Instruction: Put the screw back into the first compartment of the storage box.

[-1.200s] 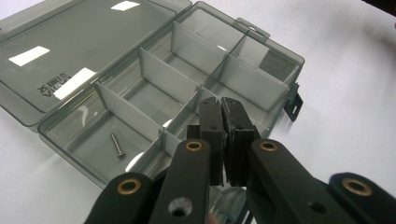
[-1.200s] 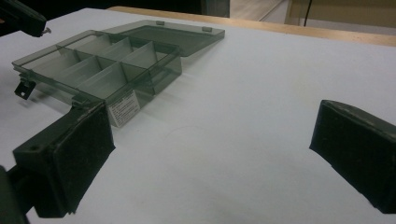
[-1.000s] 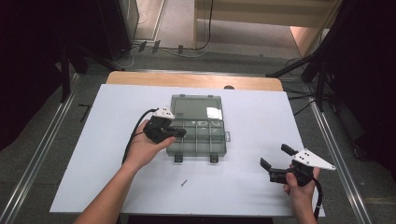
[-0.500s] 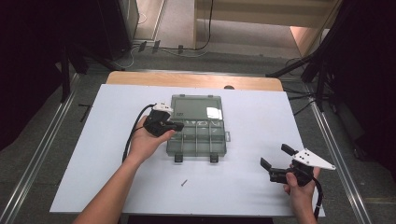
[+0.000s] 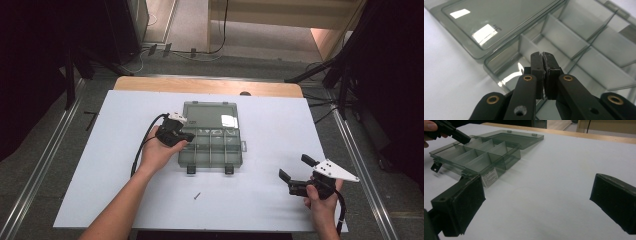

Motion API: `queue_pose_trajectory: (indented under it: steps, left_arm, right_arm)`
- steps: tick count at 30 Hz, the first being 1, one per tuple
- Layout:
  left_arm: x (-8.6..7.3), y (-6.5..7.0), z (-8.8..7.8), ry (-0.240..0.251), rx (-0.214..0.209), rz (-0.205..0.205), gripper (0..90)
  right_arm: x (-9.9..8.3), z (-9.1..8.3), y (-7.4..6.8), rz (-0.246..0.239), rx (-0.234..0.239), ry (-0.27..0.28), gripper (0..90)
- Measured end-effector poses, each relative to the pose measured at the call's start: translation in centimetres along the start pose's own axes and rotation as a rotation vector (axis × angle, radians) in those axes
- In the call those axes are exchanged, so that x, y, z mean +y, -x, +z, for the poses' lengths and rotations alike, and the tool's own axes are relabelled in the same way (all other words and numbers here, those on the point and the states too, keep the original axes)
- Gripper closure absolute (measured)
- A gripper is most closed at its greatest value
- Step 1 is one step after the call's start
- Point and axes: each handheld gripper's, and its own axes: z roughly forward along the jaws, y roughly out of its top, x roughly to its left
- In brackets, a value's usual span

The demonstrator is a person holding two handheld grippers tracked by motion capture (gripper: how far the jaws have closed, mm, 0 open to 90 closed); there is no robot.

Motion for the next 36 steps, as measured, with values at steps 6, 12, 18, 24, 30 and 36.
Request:
queue_pose_trajectory:
  steps: [6, 12, 18, 24, 30, 36]
  left_arm:
    - [-0.3, 0.1, 0.0, 0.007, 0.018, -0.013, 87.2]
    - [-0.2, 0.0, -1.3, 0.059, -0.015, -0.041, 67.9]
    - [-0.1, 1.1, -2.4, 0.087, -0.037, -0.006, 68.0]
    - [-0.6, 2.7, -3.2, 0.113, -0.062, 0.010, 68.1]
    - [-1.5, 4.3, -3.4, 0.116, -0.087, 0.034, 68.1]
    - [-2.2, 5.8, -3.9, 0.111, -0.099, 0.059, 67.7]
  right_arm:
    - [0.0, -0.1, 0.0, -0.005, 0.004, 0.002, 0.0]
    - [0.0, -0.1, 0.0, -0.006, 0.007, 0.006, 0.0]
    - [0.0, 0.0, -0.1, -0.005, 0.004, 0.003, 0.0]
    - [0.0, -0.1, 0.0, -0.011, 0.006, 0.007, 0.0]
    - [0.0, -0.1, -0.1, -0.008, 0.008, 0.008, 0.0]
    - [0.1, -0.1, -0.2, -0.007, 0.009, 0.007, 0.0]
